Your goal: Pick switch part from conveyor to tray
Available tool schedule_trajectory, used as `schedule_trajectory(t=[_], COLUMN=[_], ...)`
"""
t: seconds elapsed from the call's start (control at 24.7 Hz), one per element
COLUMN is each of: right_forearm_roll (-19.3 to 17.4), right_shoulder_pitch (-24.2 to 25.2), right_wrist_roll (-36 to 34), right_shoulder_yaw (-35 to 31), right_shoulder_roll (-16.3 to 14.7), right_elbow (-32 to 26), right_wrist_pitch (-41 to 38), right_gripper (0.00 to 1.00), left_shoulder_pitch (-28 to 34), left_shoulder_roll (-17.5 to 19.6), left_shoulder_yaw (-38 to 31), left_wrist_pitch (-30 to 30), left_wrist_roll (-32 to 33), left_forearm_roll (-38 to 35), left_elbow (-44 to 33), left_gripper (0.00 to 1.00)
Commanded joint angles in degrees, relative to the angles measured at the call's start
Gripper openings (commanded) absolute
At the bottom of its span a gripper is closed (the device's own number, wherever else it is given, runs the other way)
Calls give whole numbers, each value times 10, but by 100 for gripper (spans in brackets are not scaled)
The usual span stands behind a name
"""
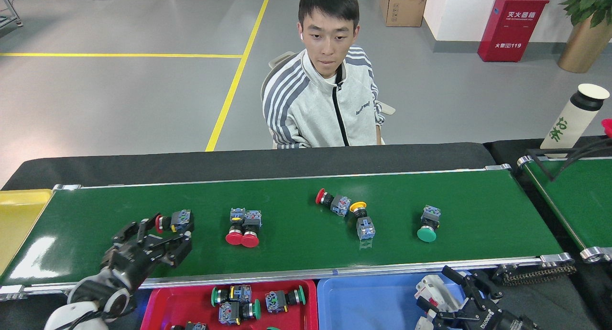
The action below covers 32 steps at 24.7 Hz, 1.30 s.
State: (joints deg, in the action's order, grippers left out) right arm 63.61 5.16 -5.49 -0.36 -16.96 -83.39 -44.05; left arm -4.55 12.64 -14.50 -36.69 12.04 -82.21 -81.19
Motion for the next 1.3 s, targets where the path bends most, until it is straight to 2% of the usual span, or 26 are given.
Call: schedule_trajectory(t=[0.0, 0.04, 0.08, 0.12, 0.2, 0.28, 0.41, 0.45, 0.49, 0.53, 0.57, 0.73, 0.93, 1.01, 1.09, 1.18, 1.26], right_forearm_roll=[-2, -1, 1, 1, 2, 9, 52, 69, 80, 86, 86, 89, 90, 90, 90, 95, 124], right_shoulder_pitch=[1, 8, 17, 27, 43, 77, 95, 95, 94, 93, 91, 65, 6, -15, -27, -37, -51], right_wrist_roll=[6, 8, 12, 12, 10, 7, 7, 7, 7, 7, 7, 9, 19, 50, 76, 87, 96], right_shoulder_yaw=[-25, -35, -39, -40, -40, -39, -37, -36, -37, -37, -36, -10, 56, 82, 101, 116, 125], right_shoulder_roll=[22, 47, 72, 83, 91, 98, 113, 124, 133, 138, 137, 132, 126, 127, 134, 148, 172], right_elbow=[-10, -12, -23, -39, -66, -95, -105, -105, -105, -106, -106, -106, -103, -101, -99, -95, -76], right_wrist_pitch=[-10, 6, 76, 143, 252, 346, 405, 412, 413, 413, 412, 408, 411, 411, 412, 416, 418], right_gripper=[100, 98, 98, 98, 98, 98, 98, 98, 98, 98, 98, 98, 98, 98, 98, 98, 98], left_shoulder_pitch=[39, 67, 97, 122, 156, 172, 173, 173, 172, 172, 172, 172, 173, 174, 178, 197, 206], left_shoulder_roll=[2, 0, -1, -6, -15, -12, -9, -11, -17, -19, -21, -38, -81, -97, -108, -111, -115], left_shoulder_yaw=[-24, -27, -25, -22, -1, 57, 112, 115, 114, 113, 111, 68, -72, -132, -153, -150, -142], left_wrist_pitch=[-61, -82, -83, -83, -83, -83, -83, -83, -83, -83, -83, -83, -83, -83, -83, -25, 15], left_wrist_roll=[-2, -2, -2, -2, -2, -2, -1, -1, -1, -1, -2, -2, -1, 3, 8, 13, 13], left_forearm_roll=[8, 15, 24, 27, 26, 24, 22, 21, 21, 21, 22, 25, 25, 22, 14, -5, -20], left_elbow=[-74, -110, -141, -165, -192, -205, -205, -205, -205, -205, -206, -205, -202, -201, -200, -200, -203], left_gripper=[9, 10, 10, 11, 11, 12, 19, 27, 45, 79, 100, 100, 100, 100, 100, 100, 100])
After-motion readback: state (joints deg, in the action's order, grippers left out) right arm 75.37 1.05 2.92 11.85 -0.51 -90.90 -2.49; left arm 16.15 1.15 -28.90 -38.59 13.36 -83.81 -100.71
